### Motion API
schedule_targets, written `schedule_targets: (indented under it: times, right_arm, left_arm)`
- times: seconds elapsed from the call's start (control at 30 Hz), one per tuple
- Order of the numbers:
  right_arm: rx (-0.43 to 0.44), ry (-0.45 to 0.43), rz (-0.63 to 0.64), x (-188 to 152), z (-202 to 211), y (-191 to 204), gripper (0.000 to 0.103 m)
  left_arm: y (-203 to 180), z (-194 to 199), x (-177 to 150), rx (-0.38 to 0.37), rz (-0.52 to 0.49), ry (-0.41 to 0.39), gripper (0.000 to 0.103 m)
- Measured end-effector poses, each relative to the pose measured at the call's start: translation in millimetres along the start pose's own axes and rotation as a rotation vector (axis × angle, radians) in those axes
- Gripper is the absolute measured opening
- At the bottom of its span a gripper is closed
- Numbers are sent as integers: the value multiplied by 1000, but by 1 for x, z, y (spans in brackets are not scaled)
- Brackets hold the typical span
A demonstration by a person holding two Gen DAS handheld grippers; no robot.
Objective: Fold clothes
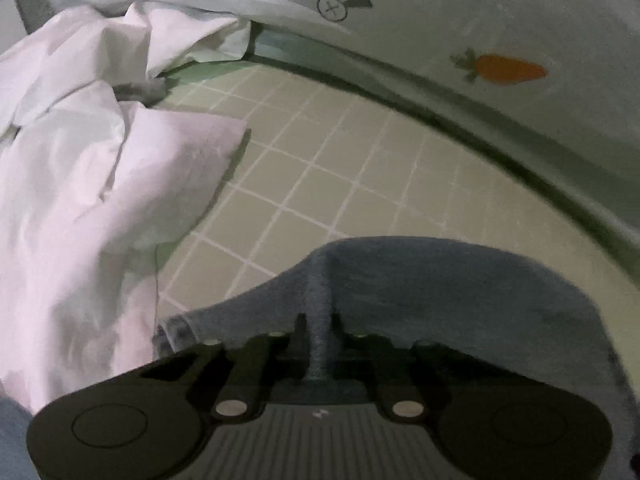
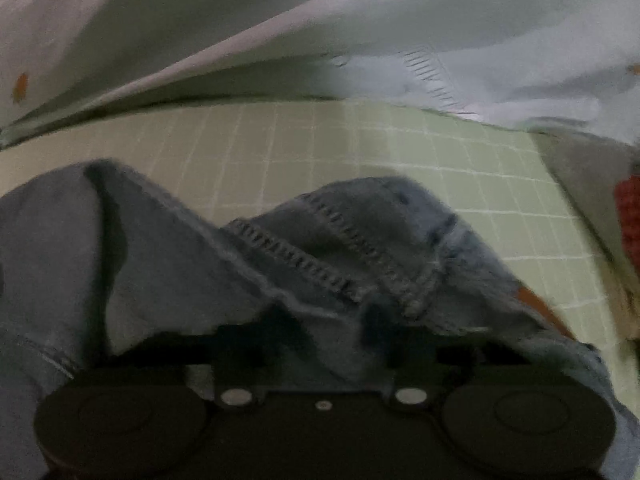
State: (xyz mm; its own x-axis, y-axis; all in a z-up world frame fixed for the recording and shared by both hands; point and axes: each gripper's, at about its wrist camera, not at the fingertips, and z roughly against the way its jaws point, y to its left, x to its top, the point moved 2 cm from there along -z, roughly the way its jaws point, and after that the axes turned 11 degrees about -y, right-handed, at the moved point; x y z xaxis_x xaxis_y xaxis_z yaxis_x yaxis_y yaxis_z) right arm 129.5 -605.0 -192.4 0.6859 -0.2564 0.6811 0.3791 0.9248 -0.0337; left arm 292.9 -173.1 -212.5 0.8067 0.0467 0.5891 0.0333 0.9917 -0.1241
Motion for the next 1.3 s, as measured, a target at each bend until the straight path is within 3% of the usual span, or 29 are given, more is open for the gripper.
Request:
schedule_targets:
  times: [0.07,0.2,0.43,0.6,0.83,1.07,1.27,1.3]
  right_arm:
    - [-4,-34,0,-1,10,-2,8]
    - [26,-171,24,-2,48,-1,6]
    - [-53,-416,43,-10,154,-2,6]
    - [-72,-476,-18,-43,211,-28,6]
    - [-62,-414,-62,-110,238,-50,6]
    - [-8,-268,3,-171,232,-44,6]
    - [37,-175,8,-194,225,-44,4]
    - [40,-168,0,-198,226,-45,4]
  left_arm:
    - [-4,11,0,-9,-6,-28,6]
    - [0,52,1,-32,16,-125,6]
    - [19,161,-10,-49,39,-316,6]
    - [42,233,-36,-25,67,-389,6]
    - [83,292,-117,45,168,-370,6]
    - [112,294,-204,140,231,-151,6]
    - [120,303,-240,174,232,-95,7]
    - [121,304,-243,175,240,-88,12]
